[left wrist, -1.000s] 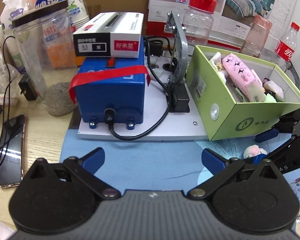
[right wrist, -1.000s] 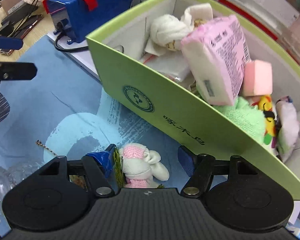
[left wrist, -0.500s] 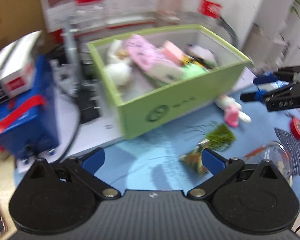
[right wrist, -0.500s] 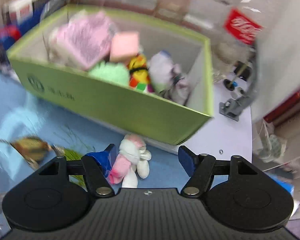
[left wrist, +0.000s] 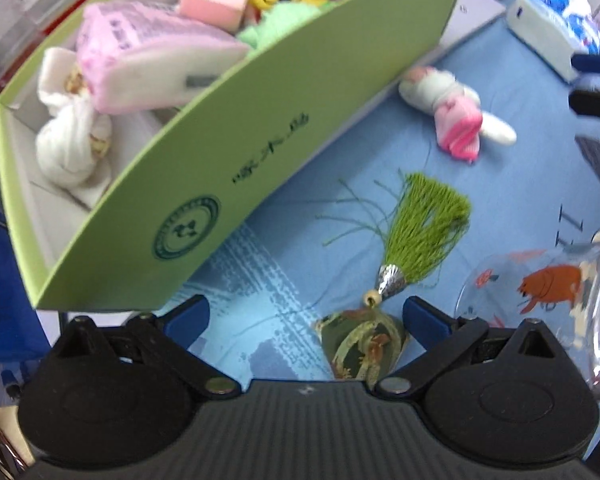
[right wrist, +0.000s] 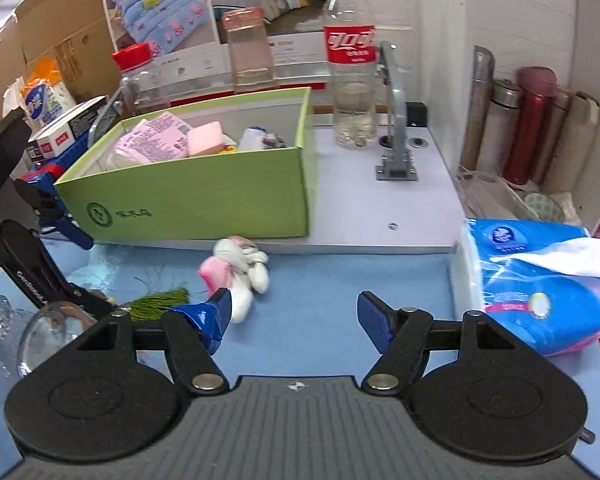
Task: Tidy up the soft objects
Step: 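Move the left tool toward the tasseled sachet while the right tool approaches the plush toy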
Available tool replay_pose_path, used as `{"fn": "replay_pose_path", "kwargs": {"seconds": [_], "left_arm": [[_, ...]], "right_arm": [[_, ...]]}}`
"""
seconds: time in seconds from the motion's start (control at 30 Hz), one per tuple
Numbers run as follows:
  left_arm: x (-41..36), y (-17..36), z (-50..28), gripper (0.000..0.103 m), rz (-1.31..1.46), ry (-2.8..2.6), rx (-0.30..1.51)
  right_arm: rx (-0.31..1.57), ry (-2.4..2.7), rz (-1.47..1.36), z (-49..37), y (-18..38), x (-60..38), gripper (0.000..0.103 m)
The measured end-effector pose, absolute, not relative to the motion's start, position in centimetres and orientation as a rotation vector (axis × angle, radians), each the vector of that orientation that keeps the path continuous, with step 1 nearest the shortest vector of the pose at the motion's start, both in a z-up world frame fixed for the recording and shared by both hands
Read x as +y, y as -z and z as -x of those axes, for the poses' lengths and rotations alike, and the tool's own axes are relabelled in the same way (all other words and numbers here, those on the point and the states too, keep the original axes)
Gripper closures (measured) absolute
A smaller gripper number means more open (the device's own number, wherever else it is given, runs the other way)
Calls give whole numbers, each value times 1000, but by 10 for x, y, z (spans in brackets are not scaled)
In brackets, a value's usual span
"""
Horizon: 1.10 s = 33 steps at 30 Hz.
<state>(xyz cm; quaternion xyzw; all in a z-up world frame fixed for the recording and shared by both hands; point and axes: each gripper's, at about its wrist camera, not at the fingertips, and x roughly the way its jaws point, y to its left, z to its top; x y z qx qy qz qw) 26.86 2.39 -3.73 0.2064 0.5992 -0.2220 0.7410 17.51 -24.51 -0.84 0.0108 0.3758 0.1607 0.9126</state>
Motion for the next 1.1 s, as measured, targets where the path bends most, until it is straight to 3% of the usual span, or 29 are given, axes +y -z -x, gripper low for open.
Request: {"fn": "replay_pose_path", "kwargs": {"seconds": [0.33,0.77,1.1], "left_arm": [[49,40,-272,1,-426,388,1398],[196,30,-235,1,-47,58,1298],[164,31,-248,1,86,70,1244]], "right_arm": [[748,-384,-78,-182,0,-244,47],[830,-440,-33,-202,22,-217,46],[791,-407,-93,-208,31,-220,46]]}}
